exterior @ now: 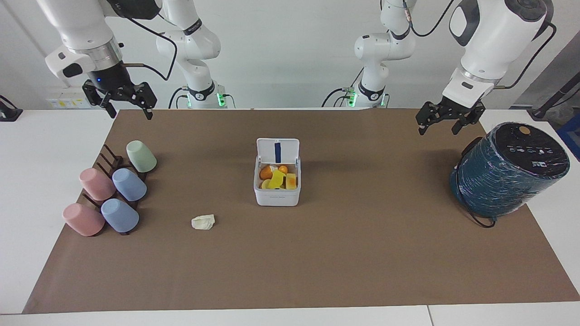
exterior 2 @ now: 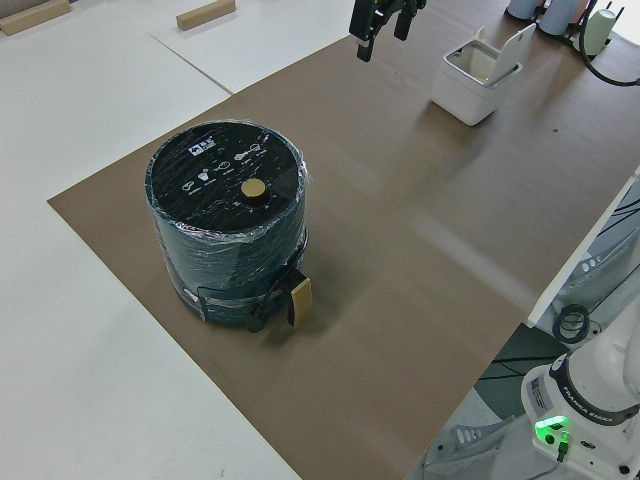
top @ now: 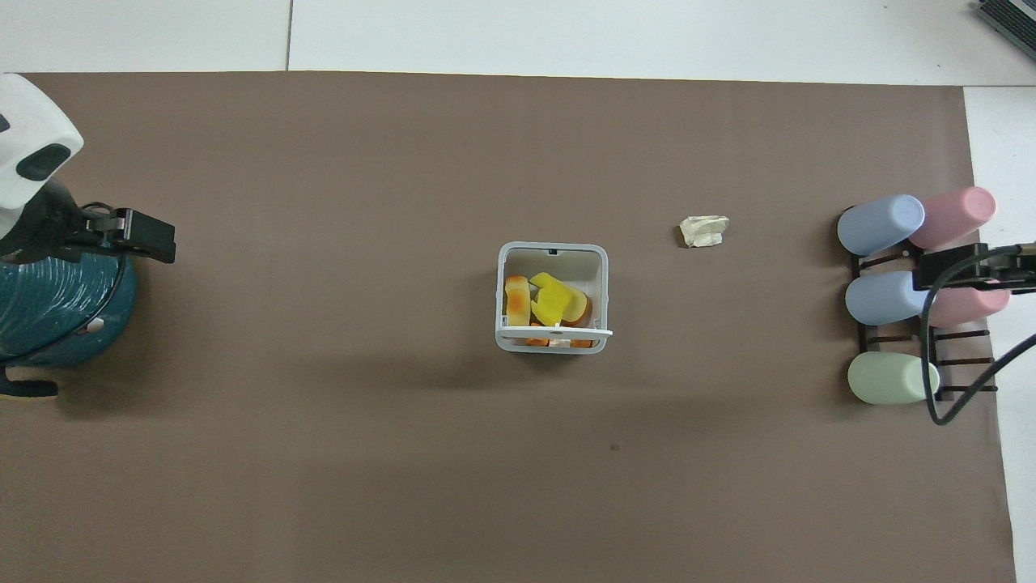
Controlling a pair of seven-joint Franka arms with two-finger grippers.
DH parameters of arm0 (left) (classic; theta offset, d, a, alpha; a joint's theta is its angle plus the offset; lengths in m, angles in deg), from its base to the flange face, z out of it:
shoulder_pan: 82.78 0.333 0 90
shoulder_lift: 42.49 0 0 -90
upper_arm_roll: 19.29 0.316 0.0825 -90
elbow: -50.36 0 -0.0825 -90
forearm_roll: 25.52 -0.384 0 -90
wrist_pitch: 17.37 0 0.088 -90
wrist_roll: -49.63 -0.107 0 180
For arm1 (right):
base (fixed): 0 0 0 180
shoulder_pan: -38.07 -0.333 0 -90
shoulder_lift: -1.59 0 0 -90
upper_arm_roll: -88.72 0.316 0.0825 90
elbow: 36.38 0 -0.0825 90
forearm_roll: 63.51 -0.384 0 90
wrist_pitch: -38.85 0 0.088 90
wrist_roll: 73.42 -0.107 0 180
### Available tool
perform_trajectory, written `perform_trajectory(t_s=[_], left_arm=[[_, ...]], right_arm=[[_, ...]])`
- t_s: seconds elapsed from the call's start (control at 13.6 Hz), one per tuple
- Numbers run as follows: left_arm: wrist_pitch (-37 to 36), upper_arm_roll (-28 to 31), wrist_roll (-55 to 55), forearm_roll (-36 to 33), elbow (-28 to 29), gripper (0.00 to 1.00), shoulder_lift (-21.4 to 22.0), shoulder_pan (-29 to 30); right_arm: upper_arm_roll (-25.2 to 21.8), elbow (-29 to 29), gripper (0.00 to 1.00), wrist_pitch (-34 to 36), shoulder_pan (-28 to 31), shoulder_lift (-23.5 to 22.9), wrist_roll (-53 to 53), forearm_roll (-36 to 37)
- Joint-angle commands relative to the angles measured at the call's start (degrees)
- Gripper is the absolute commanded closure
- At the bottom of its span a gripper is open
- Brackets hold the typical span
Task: Close trash can lid
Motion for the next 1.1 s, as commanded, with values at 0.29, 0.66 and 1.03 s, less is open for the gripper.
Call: perform_trajectory(t_s=[0.29, 0.66, 1.03], left_arm=[[0.39, -0.01, 0.09, 0.59, 2.01, 0.0, 1.81, 0.42], [0.39, -0.01, 0.09, 0.59, 2.01, 0.0, 1.72, 0.42], [0.39, -0.01, 0.09, 0.59, 2.01, 0.0, 1.72, 0.42]], right_arm=[[0.24, -0.59, 0.0, 0.73, 0.23, 0.77, 0.89, -0.12], [0.24, -0.85, 0.0, 0.29, 0.14, 0.94, 0.36, -0.12], [0.33, -0.94, 0.0, 0.29, 0.14, 0.94, 0.27, -0.12]])
